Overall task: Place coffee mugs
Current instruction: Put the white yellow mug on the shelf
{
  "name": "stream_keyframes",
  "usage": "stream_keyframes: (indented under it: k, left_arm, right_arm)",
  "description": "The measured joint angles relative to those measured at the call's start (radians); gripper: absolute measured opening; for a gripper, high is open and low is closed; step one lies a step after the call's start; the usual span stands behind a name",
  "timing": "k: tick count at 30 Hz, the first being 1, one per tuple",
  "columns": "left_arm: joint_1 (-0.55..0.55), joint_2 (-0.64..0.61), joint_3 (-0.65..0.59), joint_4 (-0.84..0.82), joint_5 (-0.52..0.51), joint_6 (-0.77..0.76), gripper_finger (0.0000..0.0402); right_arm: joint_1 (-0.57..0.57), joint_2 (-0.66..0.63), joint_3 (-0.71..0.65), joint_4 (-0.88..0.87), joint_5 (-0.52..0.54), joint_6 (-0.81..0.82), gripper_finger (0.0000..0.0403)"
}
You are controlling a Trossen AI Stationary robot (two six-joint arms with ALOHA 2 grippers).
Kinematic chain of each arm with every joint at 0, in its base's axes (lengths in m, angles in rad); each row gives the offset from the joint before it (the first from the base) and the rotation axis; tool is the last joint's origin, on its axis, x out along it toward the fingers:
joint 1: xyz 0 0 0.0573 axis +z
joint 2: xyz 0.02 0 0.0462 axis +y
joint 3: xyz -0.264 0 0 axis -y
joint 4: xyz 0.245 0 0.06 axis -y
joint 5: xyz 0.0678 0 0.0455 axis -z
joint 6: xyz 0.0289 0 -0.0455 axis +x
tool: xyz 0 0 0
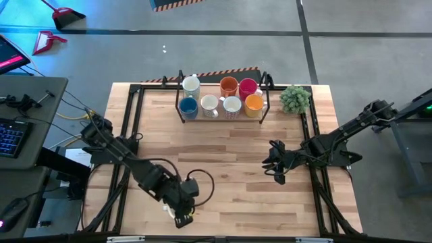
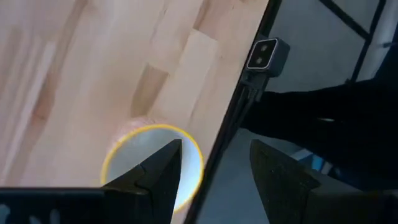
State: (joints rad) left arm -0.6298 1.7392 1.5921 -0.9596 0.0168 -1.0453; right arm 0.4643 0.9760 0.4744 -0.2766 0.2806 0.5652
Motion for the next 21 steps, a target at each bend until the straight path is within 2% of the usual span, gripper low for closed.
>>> stream_keyframes:
  k: [5, 10, 21]
  left_arm:
    - [-0.022, 0.055, 0.0, 0.06, 0.008, -0.091, 0.0177]
    - [-0.028, 0.127, 0.0, 0.06, 0.068, -0.128, 0.0177]
    - [-0.043, 0.134, 0.0, 0.039, 0.039, -0.318, 0.0177]
  right_arm:
    - [0.0, 0.0, 0.0, -0.005, 0.0, 0.0, 0.0078]
    - [0.0, 0.0, 0.0, -0.004, -0.004, 0.003, 0.0078]
    - [0.0, 0.0, 0.0, -0.004, -0.038, 0.004, 0.0078]
